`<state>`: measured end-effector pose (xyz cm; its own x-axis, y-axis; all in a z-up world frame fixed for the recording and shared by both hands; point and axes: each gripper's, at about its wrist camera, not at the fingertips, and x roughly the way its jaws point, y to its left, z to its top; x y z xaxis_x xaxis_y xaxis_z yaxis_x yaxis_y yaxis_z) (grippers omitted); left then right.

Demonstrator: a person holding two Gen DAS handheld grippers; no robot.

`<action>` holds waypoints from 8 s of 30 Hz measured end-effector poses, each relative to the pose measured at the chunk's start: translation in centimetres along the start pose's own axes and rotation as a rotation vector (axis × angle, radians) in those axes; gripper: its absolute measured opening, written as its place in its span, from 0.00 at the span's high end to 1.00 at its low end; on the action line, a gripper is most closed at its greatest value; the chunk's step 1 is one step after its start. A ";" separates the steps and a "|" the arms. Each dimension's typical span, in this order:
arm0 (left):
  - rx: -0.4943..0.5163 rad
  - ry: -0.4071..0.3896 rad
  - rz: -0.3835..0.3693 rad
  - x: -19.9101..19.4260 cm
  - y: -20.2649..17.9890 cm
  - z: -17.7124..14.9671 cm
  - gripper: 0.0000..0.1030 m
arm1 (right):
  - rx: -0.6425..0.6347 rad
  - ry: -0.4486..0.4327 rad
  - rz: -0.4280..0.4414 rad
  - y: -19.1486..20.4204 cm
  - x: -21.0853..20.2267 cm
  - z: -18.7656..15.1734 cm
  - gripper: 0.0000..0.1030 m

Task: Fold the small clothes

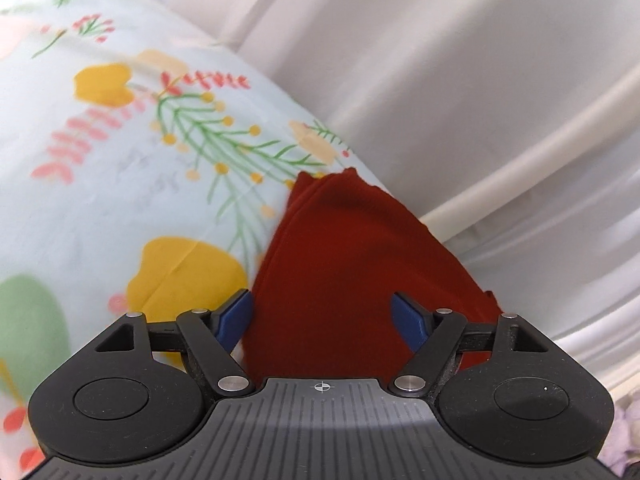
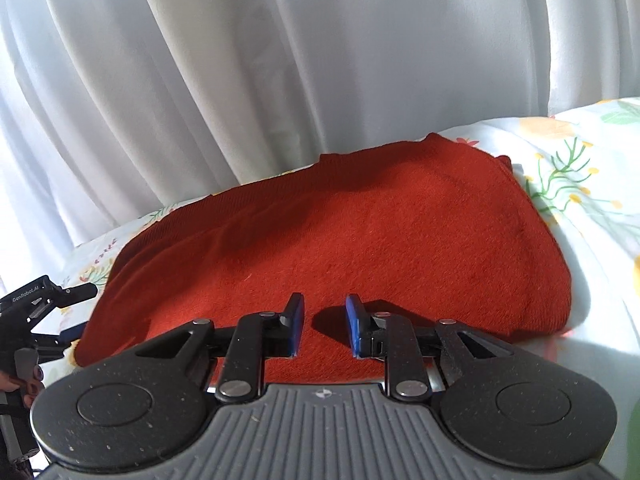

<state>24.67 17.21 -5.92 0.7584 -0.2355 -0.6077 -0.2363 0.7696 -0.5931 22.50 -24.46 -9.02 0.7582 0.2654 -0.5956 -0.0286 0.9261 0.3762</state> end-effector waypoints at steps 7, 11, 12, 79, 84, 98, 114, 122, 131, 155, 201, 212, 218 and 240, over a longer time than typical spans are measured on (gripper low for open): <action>-0.158 0.077 -0.082 -1.1 1.9 -1.4 0.22 | -0.059 0.030 0.066 2.6 0.4 -0.5 0.79; -0.206 0.088 -0.130 0.7 2.9 -0.5 0.22 | -0.099 0.057 0.121 4.8 1.7 -0.6 0.79; -0.226 0.093 -0.147 1.2 3.2 -0.2 0.22 | -0.122 0.064 0.139 5.7 2.0 -0.5 0.79; 0.114 0.026 -0.245 0.3 -9.7 -1.2 0.26 | 0.031 -0.030 0.072 3.8 -0.7 1.1 0.86; -0.033 -0.016 -0.002 1.7 -5.3 0.8 0.25 | 0.008 0.000 0.114 4.9 0.5 1.3 0.86; -0.102 0.147 -0.127 4.9 -5.0 -1.0 0.24 | -0.135 0.059 0.207 9.3 3.1 2.6 0.83; -0.157 -0.045 0.190 0.7 -1.3 -0.1 0.18 | -0.080 0.270 0.374 14.3 12.1 4.6 0.63; -0.108 -0.016 0.142 2.0 -3.3 -0.6 0.18 | -0.145 0.179 0.314 15.6 11.9 4.3 0.95; 0.103 0.054 0.109 6.0 -8.4 -3.5 0.17 | -0.064 0.153 0.180 10.3 9.7 3.5 0.94; 0.120 0.083 0.101 6.8 -8.9 -3.3 0.19 | 0.186 0.246 0.353 6.5 12.3 6.2 0.66; 0.433 0.310 -0.056 4.0 -15.3 -11.0 0.10 | -0.219 -0.105 -0.090 3.8 0.9 8.0 0.90; 0.488 0.289 0.020 5.8 -17.0 -12.7 0.10 | -0.378 -0.190 -0.332 1.5 -0.7 8.0 0.90; 0.485 0.282 0.032 5.9 -16.8 -12.7 0.10 | -0.171 -0.100 -0.272 -2.6 -1.3 8.1 0.85; 0.502 0.247 0.167 5.9 -17.9 -13.5 0.09 | 0.452 -0.029 0.105 -7.4 -6.8 0.7 0.83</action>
<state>25.21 -5.95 -6.02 0.5568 -0.1716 -0.8128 0.0218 0.9811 -0.1922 18.03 -33.26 -7.26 0.7846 0.3380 -0.5199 0.1753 0.6833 0.7088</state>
